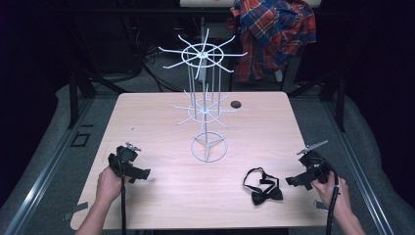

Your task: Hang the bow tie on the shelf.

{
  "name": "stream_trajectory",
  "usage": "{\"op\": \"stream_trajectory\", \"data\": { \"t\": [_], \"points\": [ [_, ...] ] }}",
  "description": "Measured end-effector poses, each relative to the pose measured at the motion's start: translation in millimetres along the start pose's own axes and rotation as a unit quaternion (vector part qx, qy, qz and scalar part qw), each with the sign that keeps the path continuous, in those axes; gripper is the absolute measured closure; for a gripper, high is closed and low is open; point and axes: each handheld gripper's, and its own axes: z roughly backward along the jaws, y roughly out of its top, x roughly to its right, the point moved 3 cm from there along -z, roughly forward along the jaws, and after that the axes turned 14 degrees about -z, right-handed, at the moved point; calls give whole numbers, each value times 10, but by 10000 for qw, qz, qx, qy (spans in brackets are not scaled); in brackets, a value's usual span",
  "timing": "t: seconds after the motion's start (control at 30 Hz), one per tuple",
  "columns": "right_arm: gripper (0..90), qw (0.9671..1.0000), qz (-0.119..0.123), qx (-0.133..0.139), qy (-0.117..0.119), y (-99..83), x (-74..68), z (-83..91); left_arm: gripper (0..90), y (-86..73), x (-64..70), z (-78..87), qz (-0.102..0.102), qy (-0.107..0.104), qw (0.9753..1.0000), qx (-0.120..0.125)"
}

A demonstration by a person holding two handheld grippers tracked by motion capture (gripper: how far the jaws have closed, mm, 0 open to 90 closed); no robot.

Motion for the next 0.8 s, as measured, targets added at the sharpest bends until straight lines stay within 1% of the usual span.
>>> {"op": "stream_trajectory", "data": {
  "t": [0.03, 0.07, 0.17, 0.2, 0.27, 0.3, 0.33, 0.37, 0.4, 0.43, 0.47, 0.5, 0.53, 0.57, 0.6, 0.63, 0.67, 0.7, 0.73, 0.77, 0.8],
  "points": [
    [0, 10000, -15, 5, 16, 5, -3, 3, 0, -3, 1, 2, 19, -27, 10000, -4],
    [0, 10000, -66, 5, 9, 10, -8, 7, 0, -5, -1, 7, 10, -6, 10000, 4],
    [0, 10000, -86, 5, 37, 24, -18, 19, 0, -8, 0, 15, 21, -23, 10000, 5],
    [25, 9999, -126, 56, 91, 37, -41, 33, 0, -6, 2, 17, -3, -23, 10000, -16],
    [35, 9999, -87, 59, 69, 41, -42, 39, 0, -3, 4, 19, -2, 0, 10000, -3],
    [48, 9998, -70, 116, 155, 47, -65, 42, 0, 0, 6, 19, 11, 0, 10000, 9],
    [56, 9998, -17, 146, 126, 56, -68, 41, 0, 2, 6, 19, 4, -19, 10000, -11],
    [59, 9997, -85, 162, 178, 69, -85, 52, 0, 6, 11, 13, -17, -14, 10000, -49],
    [65, 9995, -84, 158, 266, 77, -95, 53, 0, 9, 15, 11, -18, -7, 10000, -49],
    [65, 9995, -84, 158, 266, 77, -95, 53, 0, 9, 15, 11, -18, -7, 10000, -49],
    [82, 9992, -96, 225, 328, 94, -124, 61, 0, 11, 20, 14, -39, 17, 10000, -41],
    [87, 9991, -53, 206, 369, 104, -132, 69, 0, 8, 21, 15, -39, 11, 10000, -46],
    [94, 9989, -103, 250, 383, 116, -151, 72, 0, 4, 21, 15, -27, 5, 10000, -50],
    [94, 9989, -103, 250, 383, 116, -151, 72, 0, 4, 21, 15, -27, 5, 10000, -50],
    [108, 9985, -81, 306, 449, 144, -187, 77, 0, -5, 16, 16, -15, -6, 10000, -68],
    [108, 9985, -81, 306, 449, 144, -187, 77, 0, -5, 16, 16, -15, -6, 10000, -68],
    [128, 9981, -75, 326, 508, 171, -240, 79, 0, -9, 11, 17, -11, -7, 10000, -81],
    [128, 9981, -75, 326, 508, 171, -240, 79, 0, -9, 11, 17, -11, -7, 10000, -81],
    [144, 9982, 9, 341, 484, 199, -302, 70, 0, -7, 12, 17, -18, -3, 10000, -85],
    [144, 9982, 9, 341, 484, 199, -302, 70, 0, -5, 16, 17, -14, -6, 10000, -84],
    [187, 9981, 52, 336, 511, 224, -360, 55, 0, 2, 21, 14, -57, 7, 9999, -102]
  ]
}}
